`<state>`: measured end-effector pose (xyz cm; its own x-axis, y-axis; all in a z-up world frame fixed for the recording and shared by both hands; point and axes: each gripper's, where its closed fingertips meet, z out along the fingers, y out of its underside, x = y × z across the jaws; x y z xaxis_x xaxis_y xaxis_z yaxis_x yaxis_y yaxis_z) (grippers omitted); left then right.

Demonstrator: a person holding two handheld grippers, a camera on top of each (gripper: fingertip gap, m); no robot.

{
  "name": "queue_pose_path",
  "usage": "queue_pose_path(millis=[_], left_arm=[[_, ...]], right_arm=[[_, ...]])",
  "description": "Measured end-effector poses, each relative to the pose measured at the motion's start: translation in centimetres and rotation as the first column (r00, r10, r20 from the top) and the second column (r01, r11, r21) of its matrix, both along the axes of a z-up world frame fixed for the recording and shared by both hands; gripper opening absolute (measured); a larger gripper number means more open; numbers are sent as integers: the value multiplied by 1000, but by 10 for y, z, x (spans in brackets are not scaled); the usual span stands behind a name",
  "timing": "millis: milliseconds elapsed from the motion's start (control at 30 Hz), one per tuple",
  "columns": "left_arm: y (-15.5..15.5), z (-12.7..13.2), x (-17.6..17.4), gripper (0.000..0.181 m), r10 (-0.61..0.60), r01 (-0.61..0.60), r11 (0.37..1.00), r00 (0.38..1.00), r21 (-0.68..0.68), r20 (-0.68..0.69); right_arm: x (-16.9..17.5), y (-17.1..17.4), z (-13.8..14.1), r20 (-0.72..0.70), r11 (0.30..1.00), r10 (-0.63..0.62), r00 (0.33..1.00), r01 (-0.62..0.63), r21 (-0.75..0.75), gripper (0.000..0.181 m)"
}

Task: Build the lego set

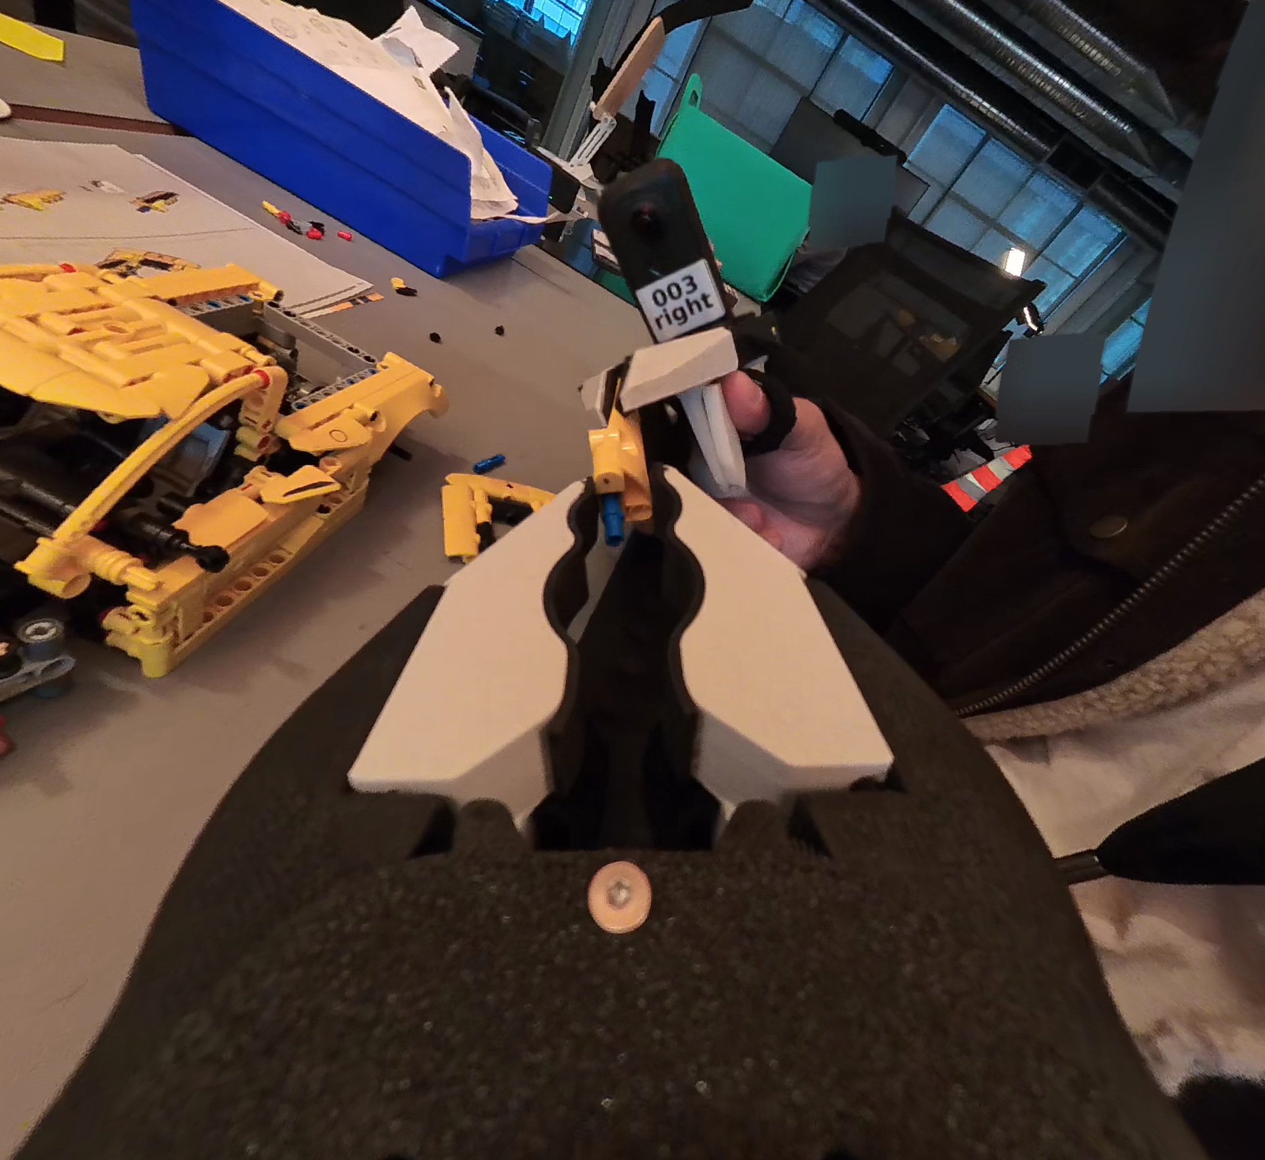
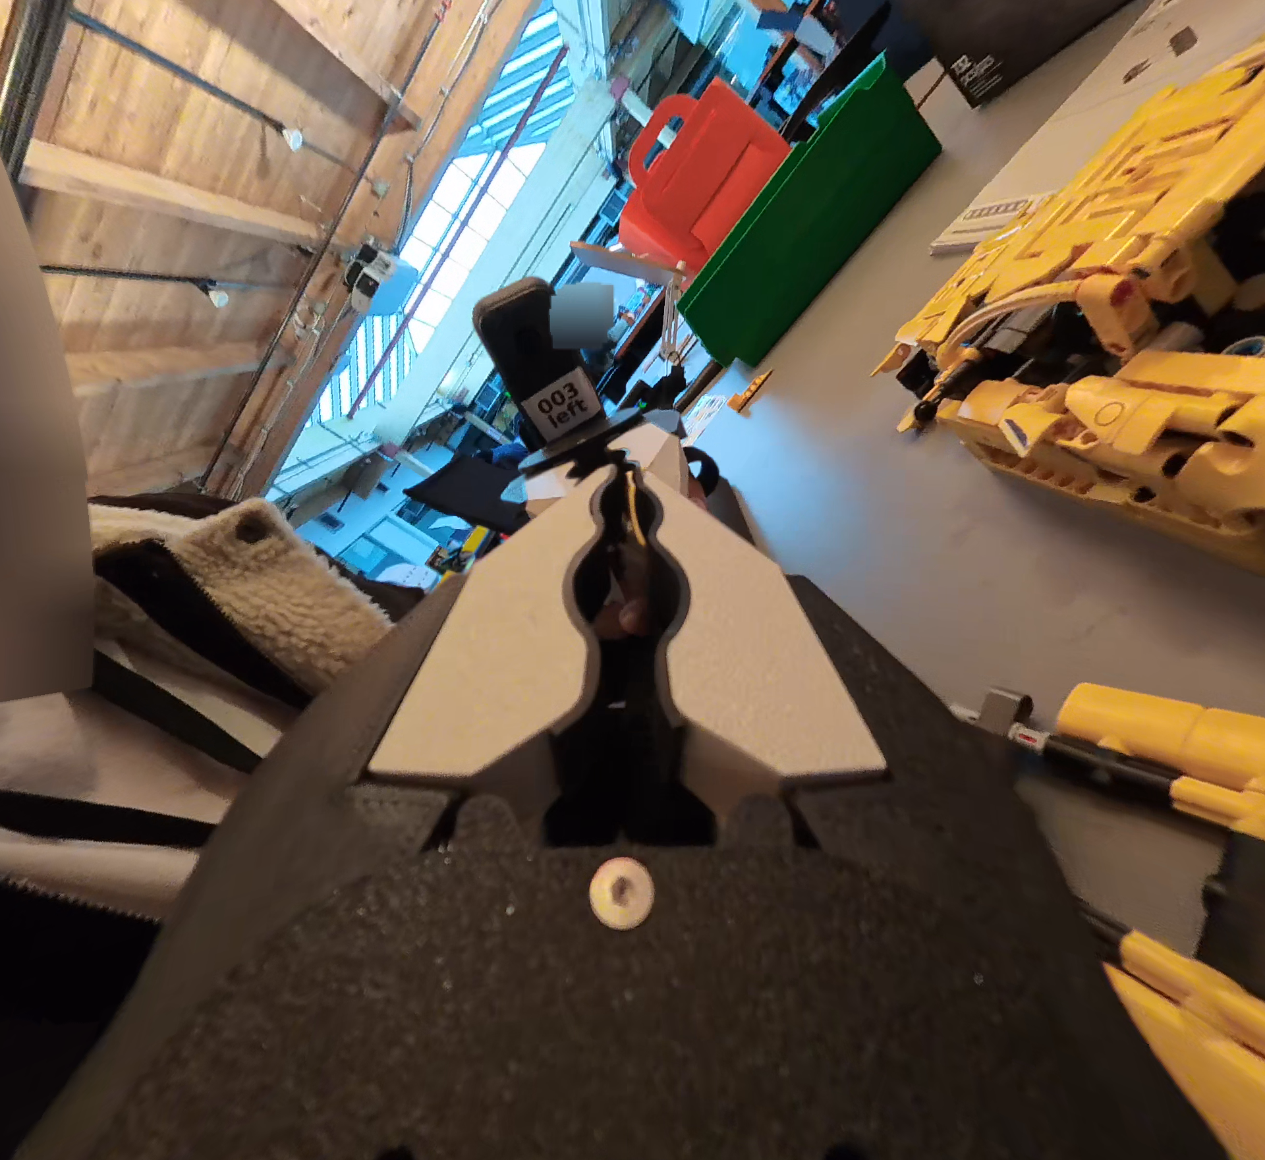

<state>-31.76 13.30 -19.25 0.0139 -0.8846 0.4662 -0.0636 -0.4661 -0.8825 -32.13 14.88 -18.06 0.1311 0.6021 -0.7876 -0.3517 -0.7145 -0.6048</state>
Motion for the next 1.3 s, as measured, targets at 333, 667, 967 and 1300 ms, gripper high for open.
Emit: queue_pose_path(millis=[333, 667, 967, 1300], left_arm=[[5, 4, -4, 14, 0, 3, 999, 999, -54, 43], [5, 3, -4, 15, -5, 8, 998, 999, -67, 40], [3, 1, -3, 14, -10, 12, 998, 1000, -59, 24], [1, -3, 0, 14, -12, 12, 999, 1000, -37, -9]], right_arm=[[13, 1, 13, -96, 998, -19, 995, 24, 53, 13], [10, 4, 0, 155, 974, -110, 982, 75, 216, 31], [4, 0, -5, 247, 955, -122, 961, 46, 292, 10], [5, -1, -8, 270, 961, -112, 956, 36, 273, 8]])
